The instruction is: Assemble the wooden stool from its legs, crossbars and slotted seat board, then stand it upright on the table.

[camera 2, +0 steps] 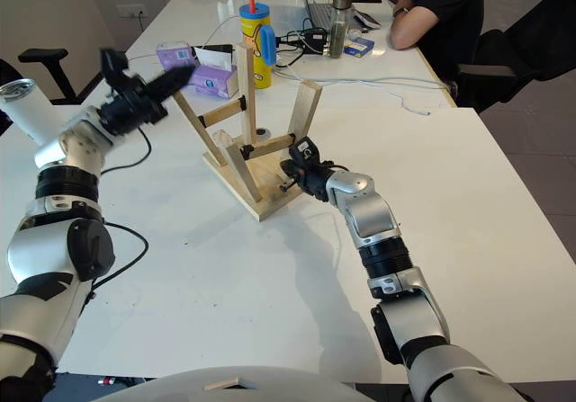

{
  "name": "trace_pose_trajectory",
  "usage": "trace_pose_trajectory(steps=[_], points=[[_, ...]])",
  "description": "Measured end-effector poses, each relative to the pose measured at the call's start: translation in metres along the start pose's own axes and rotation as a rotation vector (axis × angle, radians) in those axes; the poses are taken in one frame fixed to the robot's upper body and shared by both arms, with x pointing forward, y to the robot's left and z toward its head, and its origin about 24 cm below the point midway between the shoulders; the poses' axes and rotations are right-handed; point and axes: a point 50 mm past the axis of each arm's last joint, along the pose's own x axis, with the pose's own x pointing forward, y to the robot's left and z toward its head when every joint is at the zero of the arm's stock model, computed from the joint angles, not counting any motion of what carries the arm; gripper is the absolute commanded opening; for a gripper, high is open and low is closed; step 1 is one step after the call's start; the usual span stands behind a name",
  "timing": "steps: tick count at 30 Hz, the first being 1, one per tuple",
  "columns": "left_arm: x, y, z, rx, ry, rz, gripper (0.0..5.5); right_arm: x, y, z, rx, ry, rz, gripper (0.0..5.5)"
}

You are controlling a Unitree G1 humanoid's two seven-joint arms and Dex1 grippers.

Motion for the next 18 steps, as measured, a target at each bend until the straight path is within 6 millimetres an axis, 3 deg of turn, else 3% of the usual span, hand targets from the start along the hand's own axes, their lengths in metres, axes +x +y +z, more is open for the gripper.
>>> trace_pose_trajectory(steps=[4, 7, 9, 12, 18], points=[[-0.007, 0.001, 0.027, 0.012, -0.163, 0.086, 0.02, 0.008, -0.018, -0.009, 0.017, 0.045, -0.189, 0.0], [-0.02, 0.009, 0.052, 0.067, -0.269, 0.237, 0.02, 0.001, -0.046, 0.003, 0.026, -0.03, -0.39, 0.0], [-0.029, 0.018, 0.056, 0.09, -0.294, 0.363, 0.02, -0.002, -0.058, 0.015, 0.031, -0.104, -0.462, 0.0], [-0.035, 0.029, 0.041, 0.138, -0.187, 0.48, 0.02, -0.003, -0.06, 0.025, 0.03, -0.161, -0.444, 0.0], [-0.046, 0.045, -0.035, 0.341, 0.299, 0.63, 0.02, -0.012, -0.061, 0.026, 0.004, -0.192, -0.344, 0.0]])
